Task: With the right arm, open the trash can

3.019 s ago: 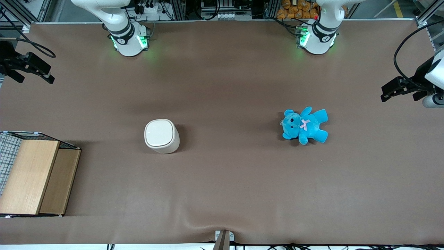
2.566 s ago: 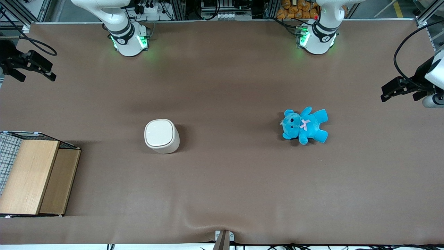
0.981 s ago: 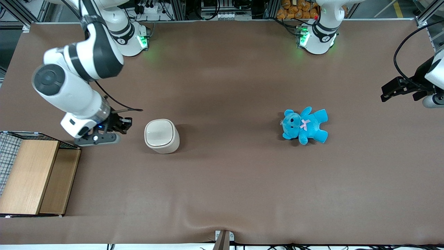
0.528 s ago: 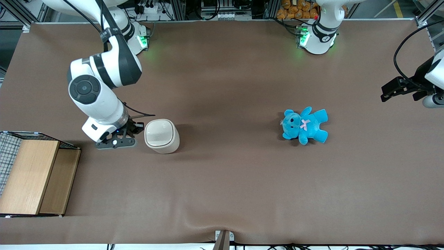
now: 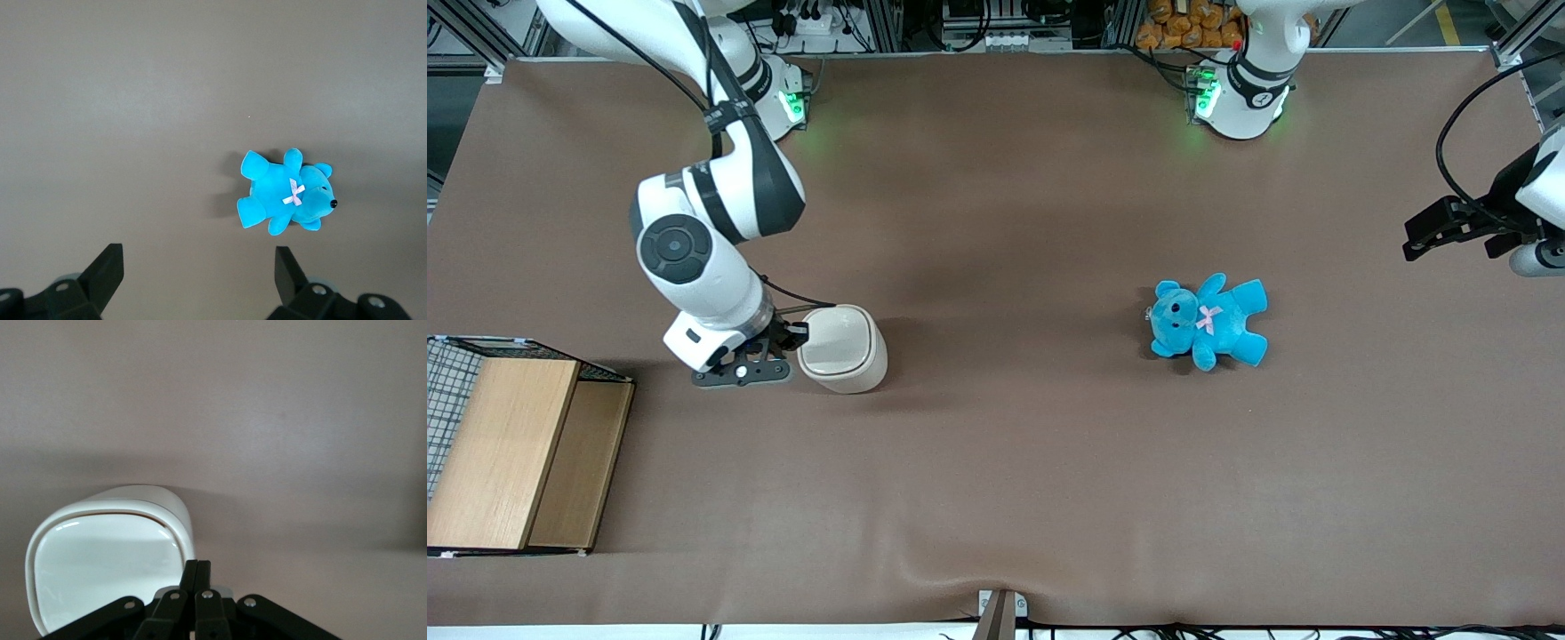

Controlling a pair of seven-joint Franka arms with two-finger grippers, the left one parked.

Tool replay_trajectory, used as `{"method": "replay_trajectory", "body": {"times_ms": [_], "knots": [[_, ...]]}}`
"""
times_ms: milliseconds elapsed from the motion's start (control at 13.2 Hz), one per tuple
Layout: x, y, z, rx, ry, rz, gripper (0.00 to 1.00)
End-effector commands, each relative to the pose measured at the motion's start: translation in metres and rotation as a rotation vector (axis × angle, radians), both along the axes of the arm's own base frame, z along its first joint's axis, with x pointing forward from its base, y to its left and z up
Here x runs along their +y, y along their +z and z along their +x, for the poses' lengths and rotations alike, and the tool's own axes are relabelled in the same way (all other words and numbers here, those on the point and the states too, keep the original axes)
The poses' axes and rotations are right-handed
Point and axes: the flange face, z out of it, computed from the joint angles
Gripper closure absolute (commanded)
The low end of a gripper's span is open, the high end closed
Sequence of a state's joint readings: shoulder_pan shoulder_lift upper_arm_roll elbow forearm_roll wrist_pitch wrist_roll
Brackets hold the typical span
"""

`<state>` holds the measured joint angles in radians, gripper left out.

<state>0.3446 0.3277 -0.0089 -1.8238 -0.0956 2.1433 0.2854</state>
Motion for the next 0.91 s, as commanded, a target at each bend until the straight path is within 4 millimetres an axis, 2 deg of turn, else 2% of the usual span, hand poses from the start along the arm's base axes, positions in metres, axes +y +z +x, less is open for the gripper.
{"method": "replay_trajectory", "body": {"times_ms": [0, 830], "knots": [[0.014, -0.014, -0.010, -0.018, -0.020, -0.018, 1.00], [0.009, -0.045, -0.005, -0.002, -0.030, -0.024, 1.00]]}}
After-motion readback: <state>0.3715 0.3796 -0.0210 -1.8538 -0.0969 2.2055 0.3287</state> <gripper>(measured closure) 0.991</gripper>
